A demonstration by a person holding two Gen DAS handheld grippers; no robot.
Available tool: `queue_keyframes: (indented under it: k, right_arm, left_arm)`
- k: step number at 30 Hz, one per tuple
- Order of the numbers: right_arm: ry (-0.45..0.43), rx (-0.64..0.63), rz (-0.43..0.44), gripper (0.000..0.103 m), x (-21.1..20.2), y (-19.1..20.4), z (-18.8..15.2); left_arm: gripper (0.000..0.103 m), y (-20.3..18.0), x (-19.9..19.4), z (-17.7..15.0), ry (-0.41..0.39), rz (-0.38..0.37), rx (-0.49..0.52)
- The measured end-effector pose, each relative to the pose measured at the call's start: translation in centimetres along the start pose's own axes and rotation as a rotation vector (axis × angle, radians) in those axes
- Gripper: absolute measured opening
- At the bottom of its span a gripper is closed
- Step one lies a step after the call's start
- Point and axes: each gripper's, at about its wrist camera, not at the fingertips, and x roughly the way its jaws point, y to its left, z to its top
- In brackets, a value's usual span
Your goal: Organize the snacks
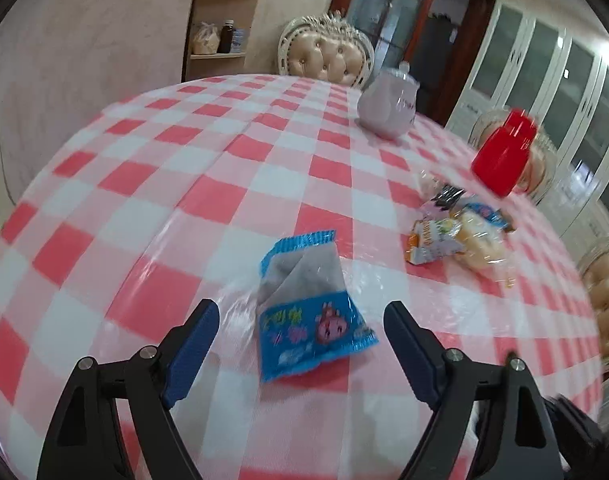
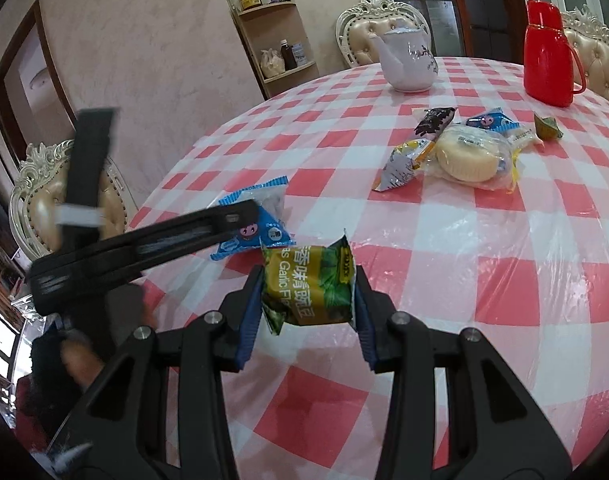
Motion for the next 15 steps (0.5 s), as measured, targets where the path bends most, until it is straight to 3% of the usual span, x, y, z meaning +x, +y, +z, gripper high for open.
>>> queue_keyframes:
  k: [4, 5, 6, 7, 12, 15]
  right_arm:
    - [-0.011, 0.0, -0.004, 0.046, -0.3, -0.1, 0.1]
    - [-0.014, -0.001, -0.006, 0.046, -0.4, -0.2, 0.1]
    - [-0.016, -0.001, -0.007, 0.046, -0.4, -0.2, 0.1]
    - [-0.02, 0.0, -0.008, 0.046, -0.5, -0.3, 0.2]
    - [-0.021, -0.008, -0.006, 0.046, -0.5, -0.1, 0.2]
    - [-0.021, -0.022, 0.002, 0.046, -0.5, 0.3, 0.1]
  left_arm:
    - [0.082, -0.9, 3.2, 1.0, 0.081, 0.046, 0.037]
    - [0.074, -1.0, 3.7, 0.9, 0.086, 0.048, 0.046]
    - [0.054, -1.0, 3.8, 0.7, 0.089, 0.056, 0.054]
    - [0.051, -1.0, 3.3, 0.6, 0.063, 0.056, 0.066]
    - [0.049, 0.6, -0.8, -0.3, -0.057, 0.015, 0.029]
    - [0.049, 1.5, -2.8, -1.4, -0.084, 0.014, 0.001]
